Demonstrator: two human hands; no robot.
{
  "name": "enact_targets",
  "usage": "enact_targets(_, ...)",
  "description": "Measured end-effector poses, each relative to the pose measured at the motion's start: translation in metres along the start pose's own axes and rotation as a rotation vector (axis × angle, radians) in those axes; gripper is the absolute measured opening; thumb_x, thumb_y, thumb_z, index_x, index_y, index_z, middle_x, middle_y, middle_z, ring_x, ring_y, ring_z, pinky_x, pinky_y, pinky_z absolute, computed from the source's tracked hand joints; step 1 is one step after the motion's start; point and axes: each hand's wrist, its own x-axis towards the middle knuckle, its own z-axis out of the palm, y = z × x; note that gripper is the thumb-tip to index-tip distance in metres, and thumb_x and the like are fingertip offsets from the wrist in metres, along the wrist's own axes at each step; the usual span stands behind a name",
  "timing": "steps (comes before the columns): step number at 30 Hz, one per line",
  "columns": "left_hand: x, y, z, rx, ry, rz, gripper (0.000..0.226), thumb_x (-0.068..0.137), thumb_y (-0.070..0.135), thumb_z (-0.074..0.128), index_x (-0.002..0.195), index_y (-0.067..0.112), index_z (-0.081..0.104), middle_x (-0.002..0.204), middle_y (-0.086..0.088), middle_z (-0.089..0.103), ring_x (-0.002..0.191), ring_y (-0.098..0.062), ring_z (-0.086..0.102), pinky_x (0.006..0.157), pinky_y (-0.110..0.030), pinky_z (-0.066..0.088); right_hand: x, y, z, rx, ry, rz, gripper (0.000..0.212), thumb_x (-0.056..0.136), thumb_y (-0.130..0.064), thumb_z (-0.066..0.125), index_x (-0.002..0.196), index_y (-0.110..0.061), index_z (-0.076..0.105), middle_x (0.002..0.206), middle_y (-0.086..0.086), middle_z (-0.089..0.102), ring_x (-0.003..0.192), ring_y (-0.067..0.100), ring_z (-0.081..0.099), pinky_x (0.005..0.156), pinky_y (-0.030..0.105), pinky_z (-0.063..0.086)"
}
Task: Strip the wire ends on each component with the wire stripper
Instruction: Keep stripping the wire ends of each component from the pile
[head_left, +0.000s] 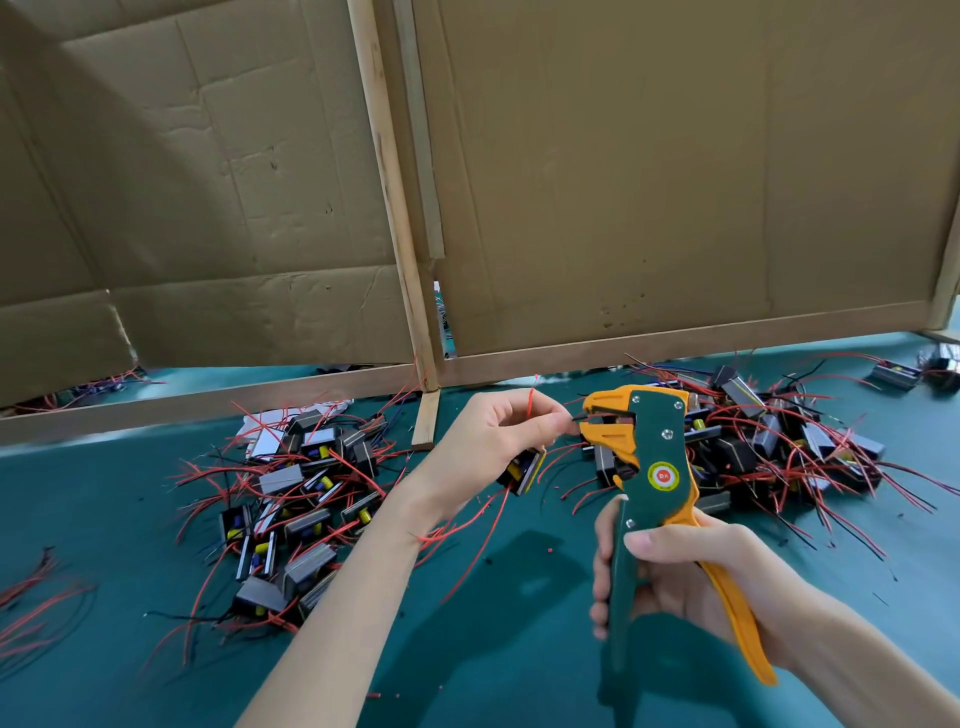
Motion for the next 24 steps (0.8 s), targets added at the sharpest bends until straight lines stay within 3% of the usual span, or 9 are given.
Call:
enact_targets(5, -0.001, -0.001, -0.002, 0.005, -0.027, -0.013, 0.009, 0.081, 0.031, 0.067, 0.073, 0.029, 0.072, 0.081, -0.005, 0.061, 0.079, -0.023, 0.049, 0.077, -0.036, 0.039, -0.001, -0.001, 0.001, -0.028, -0.006, 0.009, 0.038, 0.061, -0.022, 0.086, 0.082, 0.001, 0.064, 0.079, 0.030, 0.059, 0.073, 0.042, 0.064, 0.071, 0.052, 0.054)
enact_targets(10, -0.001, 0.000, -0.007, 0.006, -0.055, -0.018, 0.008, 0.080, 0.029, 0.067, 0.074, 0.028, 0.071, 0.079, -0.003, 0.061, 0.078, -0.020, 0.050, 0.073, -0.026, 0.041, -0.002, -0.002, -0.001, -0.067, -0.001, 0.032, 0.023, 0.070, -0.017, 0.072, 0.081, 0.000, 0.064, 0.078, 0.029, 0.059, 0.072, 0.041, 0.064, 0.072, 0.052, 0.054)
enact_targets(16, -0.003, 0.004, -0.013, 0.030, -0.134, -0.001, 0.011, 0.084, 0.027, 0.066, 0.075, 0.027, 0.072, 0.081, -0.015, 0.053, 0.074, -0.026, 0.042, 0.069, -0.036, 0.033, -0.005, -0.003, -0.003, -0.113, 0.000, 0.069, 0.029, 0.069, -0.022, 0.079, 0.080, 0.000, 0.063, 0.076, 0.028, 0.059, 0.069, 0.040, 0.064, 0.071, 0.051, 0.054)
enact_targets(21, -0.005, 0.003, -0.023, 0.073, -0.181, -0.007, 0.013, 0.093, 0.013, 0.060, 0.082, 0.014, 0.067, 0.065, 0.008, 0.057, 0.056, -0.007, 0.047, 0.055, -0.016, 0.038, -0.005, 0.003, 0.006, -0.124, 0.105, 0.116, 0.029, 0.061, -0.025, 0.082, 0.069, -0.006, 0.061, 0.066, 0.025, 0.055, 0.054, 0.035, 0.059, 0.058, 0.044, 0.054)
enact_targets(24, -0.005, 0.001, -0.024, 0.074, -0.181, -0.009, 0.008, 0.091, 0.015, 0.061, 0.085, 0.013, 0.066, 0.075, 0.001, 0.061, 0.069, -0.011, 0.052, 0.068, -0.020, 0.044, -0.005, 0.009, 0.015, -0.097, 0.185, 0.120, 0.031, 0.057, -0.027, 0.081, 0.064, -0.007, 0.059, 0.061, 0.023, 0.053, 0.048, 0.031, 0.055, 0.052, 0.040, 0.052)
